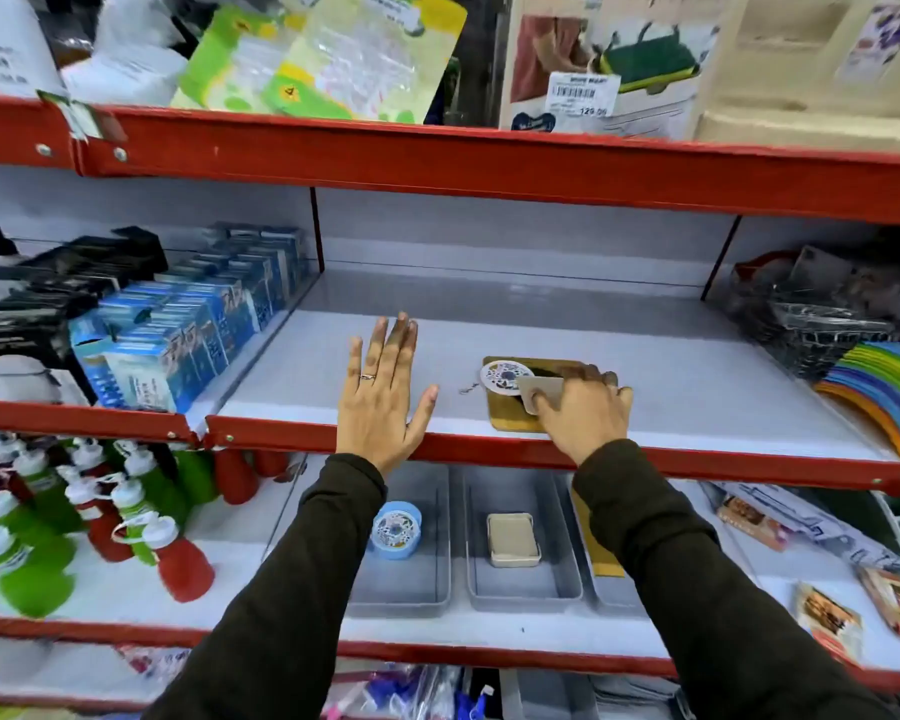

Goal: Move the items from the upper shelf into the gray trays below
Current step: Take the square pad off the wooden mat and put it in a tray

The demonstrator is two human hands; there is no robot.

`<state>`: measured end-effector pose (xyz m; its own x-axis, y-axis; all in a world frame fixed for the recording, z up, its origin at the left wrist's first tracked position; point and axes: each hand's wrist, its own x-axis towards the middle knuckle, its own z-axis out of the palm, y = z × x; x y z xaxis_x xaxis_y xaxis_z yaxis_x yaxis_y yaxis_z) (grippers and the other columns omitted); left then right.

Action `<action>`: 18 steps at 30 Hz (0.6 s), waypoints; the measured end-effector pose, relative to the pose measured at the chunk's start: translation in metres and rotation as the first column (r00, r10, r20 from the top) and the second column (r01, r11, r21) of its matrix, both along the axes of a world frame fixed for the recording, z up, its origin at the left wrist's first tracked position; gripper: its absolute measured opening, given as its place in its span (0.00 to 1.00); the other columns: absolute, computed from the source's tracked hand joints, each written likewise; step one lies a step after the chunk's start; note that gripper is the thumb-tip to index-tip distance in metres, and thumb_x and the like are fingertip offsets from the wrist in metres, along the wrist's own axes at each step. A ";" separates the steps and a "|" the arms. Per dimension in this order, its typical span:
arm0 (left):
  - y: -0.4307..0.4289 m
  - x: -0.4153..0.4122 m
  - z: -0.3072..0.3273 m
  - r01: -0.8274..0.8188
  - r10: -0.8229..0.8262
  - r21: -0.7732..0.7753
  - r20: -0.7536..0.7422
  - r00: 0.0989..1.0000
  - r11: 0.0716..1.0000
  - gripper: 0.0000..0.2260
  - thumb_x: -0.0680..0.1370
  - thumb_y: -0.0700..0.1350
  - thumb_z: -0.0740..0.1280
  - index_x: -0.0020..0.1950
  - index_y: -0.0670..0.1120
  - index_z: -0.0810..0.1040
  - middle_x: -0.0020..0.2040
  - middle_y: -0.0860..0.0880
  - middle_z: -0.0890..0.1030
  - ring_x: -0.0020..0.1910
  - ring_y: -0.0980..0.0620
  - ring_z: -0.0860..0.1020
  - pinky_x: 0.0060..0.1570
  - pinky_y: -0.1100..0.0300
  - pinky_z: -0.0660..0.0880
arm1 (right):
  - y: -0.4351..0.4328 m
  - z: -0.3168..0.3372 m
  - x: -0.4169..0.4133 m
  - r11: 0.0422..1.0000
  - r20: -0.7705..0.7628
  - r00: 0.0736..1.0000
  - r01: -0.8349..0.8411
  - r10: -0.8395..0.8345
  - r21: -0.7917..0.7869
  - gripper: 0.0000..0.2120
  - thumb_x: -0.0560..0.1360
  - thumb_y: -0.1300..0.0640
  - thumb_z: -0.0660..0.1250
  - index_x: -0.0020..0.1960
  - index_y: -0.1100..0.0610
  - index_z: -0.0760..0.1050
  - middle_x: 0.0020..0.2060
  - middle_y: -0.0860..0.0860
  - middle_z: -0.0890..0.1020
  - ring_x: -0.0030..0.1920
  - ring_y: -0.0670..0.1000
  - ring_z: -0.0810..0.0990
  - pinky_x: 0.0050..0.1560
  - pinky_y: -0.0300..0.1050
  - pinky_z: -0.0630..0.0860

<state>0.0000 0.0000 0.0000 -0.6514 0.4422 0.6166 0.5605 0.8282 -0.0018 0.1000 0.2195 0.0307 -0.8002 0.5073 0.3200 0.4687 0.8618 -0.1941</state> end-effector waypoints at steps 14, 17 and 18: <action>-0.015 -0.025 -0.028 -0.073 0.075 0.037 -0.072 0.995 0.997 0.32 0.79 0.57 0.49 0.81 0.42 0.53 0.81 0.43 0.53 0.80 0.46 0.47 0.79 0.47 0.45 | 0.034 0.002 -0.045 0.797 0.129 0.987 0.155 -0.098 -0.584 0.35 0.67 0.40 0.75 0.66 0.58 0.72 0.61 0.58 0.78 0.56 0.59 0.79 0.57 0.49 0.75; -0.015 -0.026 -0.030 -0.074 0.080 0.064 -0.093 0.992 0.995 0.33 0.78 0.55 0.51 0.80 0.41 0.53 0.81 0.43 0.54 0.80 0.46 0.47 0.79 0.47 0.46 | 0.048 0.002 -0.039 0.697 0.010 0.993 0.089 -0.118 -0.711 0.24 0.67 0.49 0.78 0.59 0.58 0.79 0.60 0.57 0.81 0.56 0.58 0.79 0.59 0.50 0.78; -0.015 -0.025 -0.030 -0.074 0.080 0.066 -0.093 0.992 0.995 0.33 0.78 0.55 0.51 0.80 0.41 0.53 0.81 0.43 0.54 0.81 0.45 0.48 0.79 0.47 0.47 | 0.053 0.001 -0.034 0.626 -0.053 0.989 0.044 -0.135 -0.778 0.19 0.67 0.53 0.78 0.56 0.57 0.81 0.61 0.57 0.80 0.57 0.59 0.79 0.60 0.53 0.78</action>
